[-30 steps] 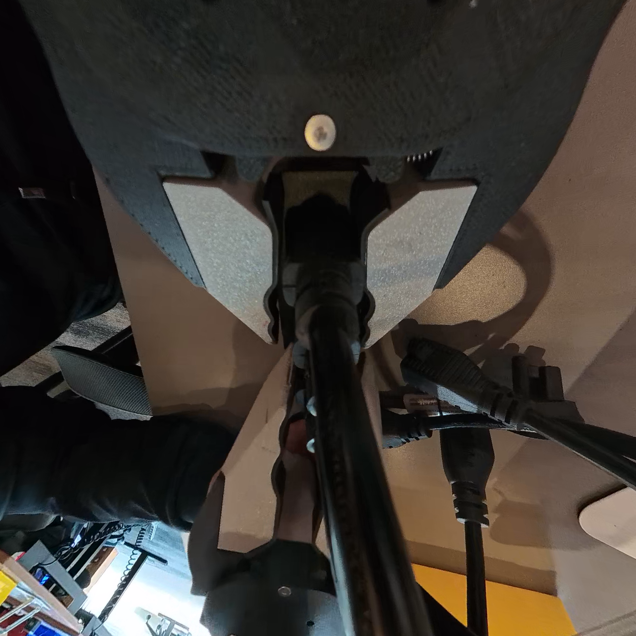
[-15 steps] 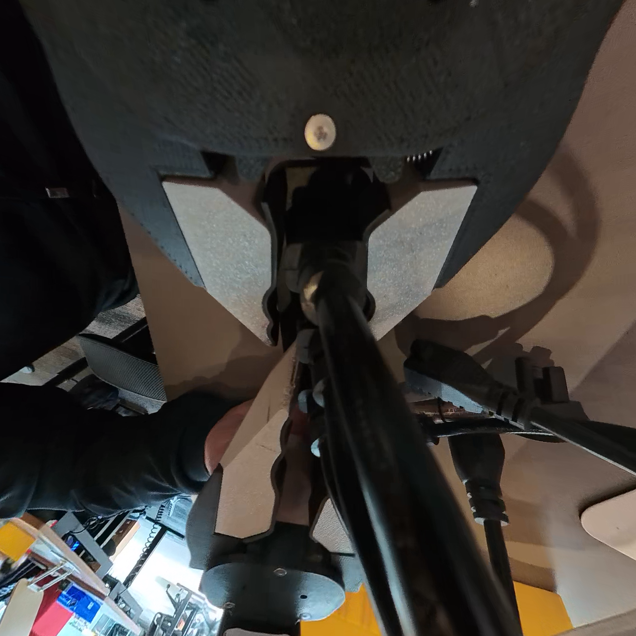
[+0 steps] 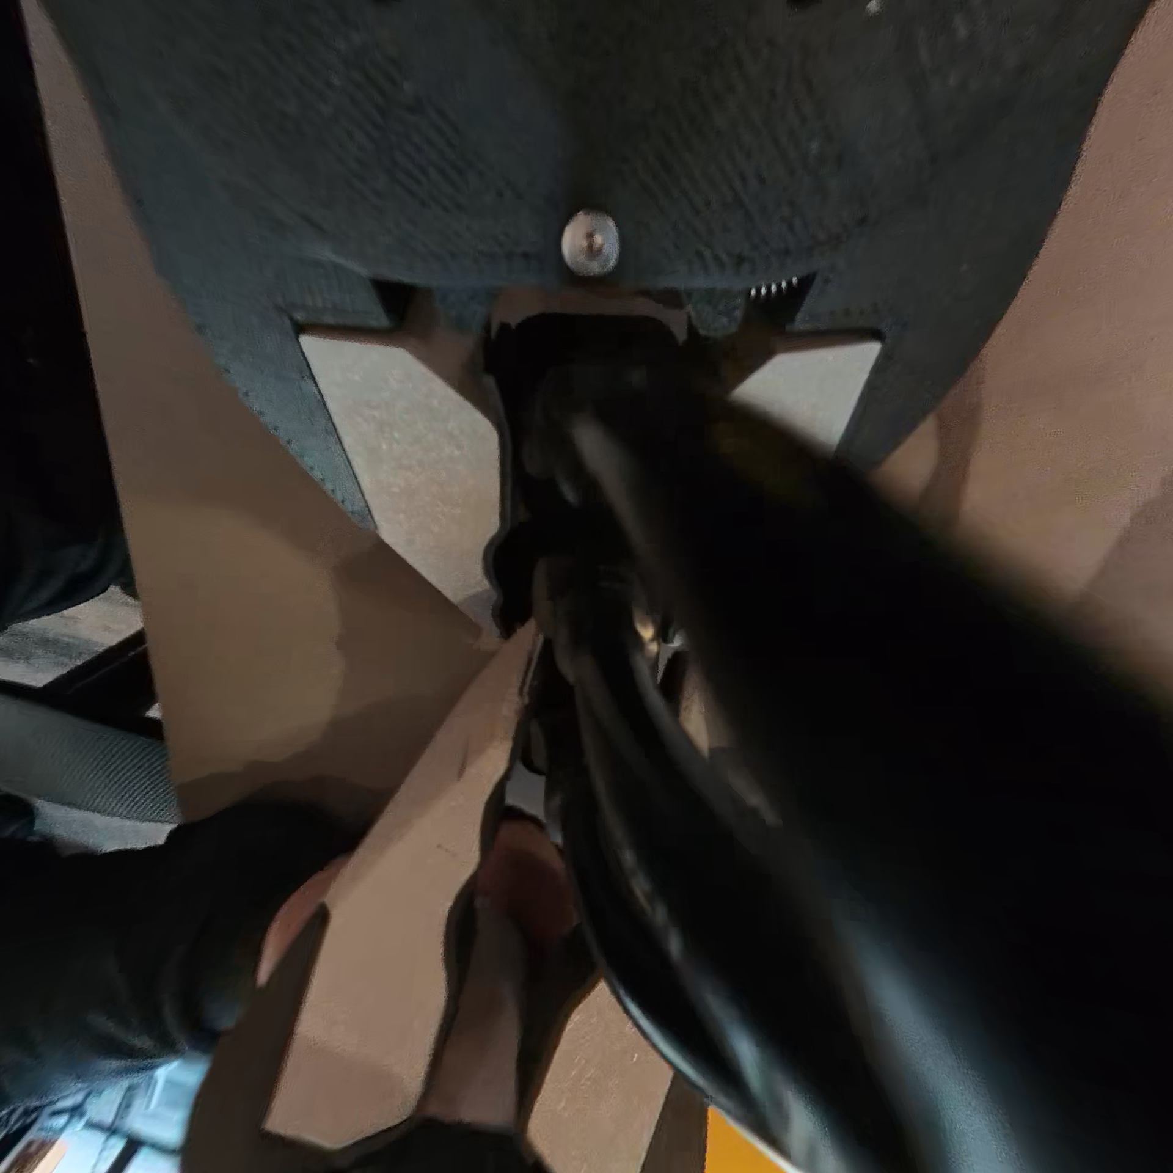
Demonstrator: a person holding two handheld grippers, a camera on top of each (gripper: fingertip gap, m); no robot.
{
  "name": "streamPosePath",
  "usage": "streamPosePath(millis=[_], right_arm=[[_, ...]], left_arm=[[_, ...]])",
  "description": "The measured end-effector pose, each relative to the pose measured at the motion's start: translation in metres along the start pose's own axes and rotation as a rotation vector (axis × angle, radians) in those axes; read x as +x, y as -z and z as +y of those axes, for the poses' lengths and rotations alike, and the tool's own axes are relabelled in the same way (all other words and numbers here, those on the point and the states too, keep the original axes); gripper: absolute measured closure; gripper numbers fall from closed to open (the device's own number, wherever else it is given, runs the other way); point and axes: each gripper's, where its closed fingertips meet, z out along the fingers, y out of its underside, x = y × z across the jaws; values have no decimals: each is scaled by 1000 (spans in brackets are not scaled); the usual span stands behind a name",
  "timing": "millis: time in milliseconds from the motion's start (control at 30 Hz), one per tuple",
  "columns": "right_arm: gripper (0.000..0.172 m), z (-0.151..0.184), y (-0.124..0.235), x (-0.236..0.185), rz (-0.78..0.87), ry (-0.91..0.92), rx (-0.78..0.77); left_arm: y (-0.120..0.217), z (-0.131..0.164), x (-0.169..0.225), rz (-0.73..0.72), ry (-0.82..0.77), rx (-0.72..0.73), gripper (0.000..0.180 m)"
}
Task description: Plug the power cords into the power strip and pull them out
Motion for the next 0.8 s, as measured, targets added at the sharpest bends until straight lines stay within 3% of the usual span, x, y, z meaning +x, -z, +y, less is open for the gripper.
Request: streamPosePath(millis=[33, 267, 800], right_arm=[[149, -1, 2, 1, -23, -38, 21], [150, -12, 7, 8, -78, -216, 132], [152, -16, 11, 17, -33, -292, 164]], left_arm=[[1, -1, -1, -9, -2, 5, 133], [6, -14, -3, 2, 42, 70, 133], [3, -21, -7, -8, 122, 136, 135]])
